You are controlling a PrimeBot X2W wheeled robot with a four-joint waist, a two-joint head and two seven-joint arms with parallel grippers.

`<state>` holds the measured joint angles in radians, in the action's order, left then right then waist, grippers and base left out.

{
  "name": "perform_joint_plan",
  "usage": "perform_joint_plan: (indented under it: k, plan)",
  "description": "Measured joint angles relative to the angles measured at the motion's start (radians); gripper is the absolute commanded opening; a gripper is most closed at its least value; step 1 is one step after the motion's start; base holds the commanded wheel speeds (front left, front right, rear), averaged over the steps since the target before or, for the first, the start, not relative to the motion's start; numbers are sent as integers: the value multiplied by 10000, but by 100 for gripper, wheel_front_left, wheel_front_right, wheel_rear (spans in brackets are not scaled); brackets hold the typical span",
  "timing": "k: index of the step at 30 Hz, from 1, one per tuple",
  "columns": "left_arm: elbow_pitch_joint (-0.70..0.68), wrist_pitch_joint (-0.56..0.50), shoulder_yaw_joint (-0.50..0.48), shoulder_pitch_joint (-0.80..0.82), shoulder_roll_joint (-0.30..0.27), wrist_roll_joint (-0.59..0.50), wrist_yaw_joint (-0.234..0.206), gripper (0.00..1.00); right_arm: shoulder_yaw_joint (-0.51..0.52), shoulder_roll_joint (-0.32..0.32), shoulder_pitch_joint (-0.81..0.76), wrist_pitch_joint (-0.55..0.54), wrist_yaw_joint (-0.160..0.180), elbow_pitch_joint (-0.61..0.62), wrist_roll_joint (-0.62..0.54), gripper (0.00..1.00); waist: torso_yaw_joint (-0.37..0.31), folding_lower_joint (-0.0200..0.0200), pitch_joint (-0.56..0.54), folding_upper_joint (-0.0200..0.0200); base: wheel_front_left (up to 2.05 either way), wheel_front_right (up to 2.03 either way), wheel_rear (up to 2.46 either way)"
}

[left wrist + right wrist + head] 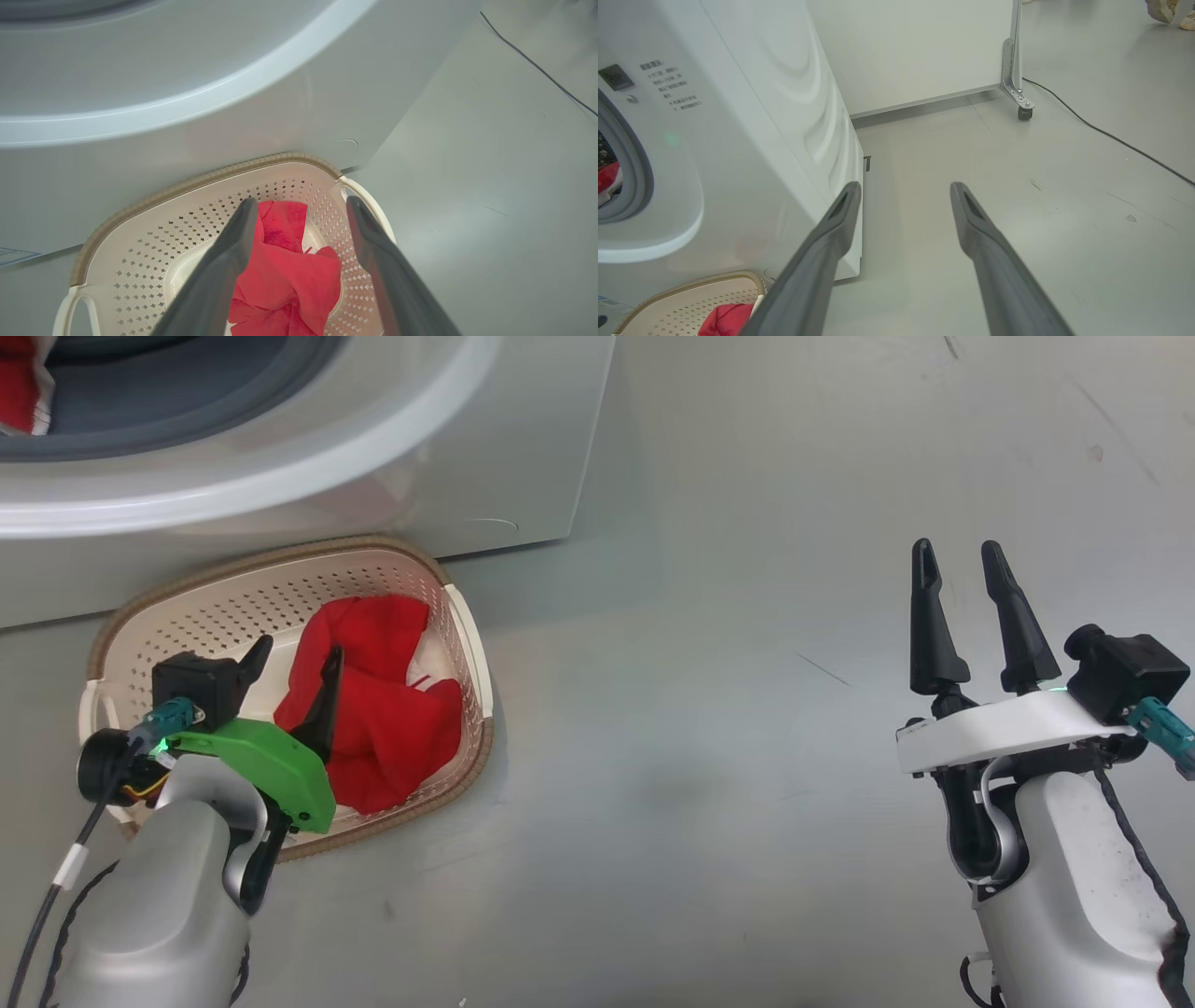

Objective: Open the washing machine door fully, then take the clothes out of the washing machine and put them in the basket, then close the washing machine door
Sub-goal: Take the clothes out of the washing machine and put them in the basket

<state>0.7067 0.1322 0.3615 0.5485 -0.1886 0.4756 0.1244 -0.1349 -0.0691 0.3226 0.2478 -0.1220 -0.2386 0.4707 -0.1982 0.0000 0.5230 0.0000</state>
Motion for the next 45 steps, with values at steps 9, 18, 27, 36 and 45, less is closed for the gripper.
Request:
perform_joint_plan:
  k: [9, 18, 27, 36, 45]
  plan:
    - [-98, 993, -130, -53, 100, 151, 0, 100, 121, -119, -132, 0, 0, -182, -67, 100, 501, 0, -809, 0, 0, 0, 0]
    - [-688, 1168, -422, -470, 46, 251, 0, 100, 182, -167, -631, 0, 0, -286, -71, 100, 1030, 0, -1742, 0, 0, 0, 0]
    - [-1546, 1172, -779, -1146, 71, 240, -73, 100, 167, -205, -1116, 0, 0, -343, -144, 100, 1519, 0, -2653, 0, 0, 0, 0]
    - [-2905, 1198, -1179, -1983, 395, -113, -330, 100, 213, -244, -1656, 0, 0, -376, -144, 100, 1942, 0, -3433, 0, 0, 0, 0]
    - [-3693, 1198, -1434, -3024, 504, -251, -460, 100, 107, -234, -1925, 0, 0, -366, -144, 100, 2316, 0, -3970, 0, 0, 0, 0]
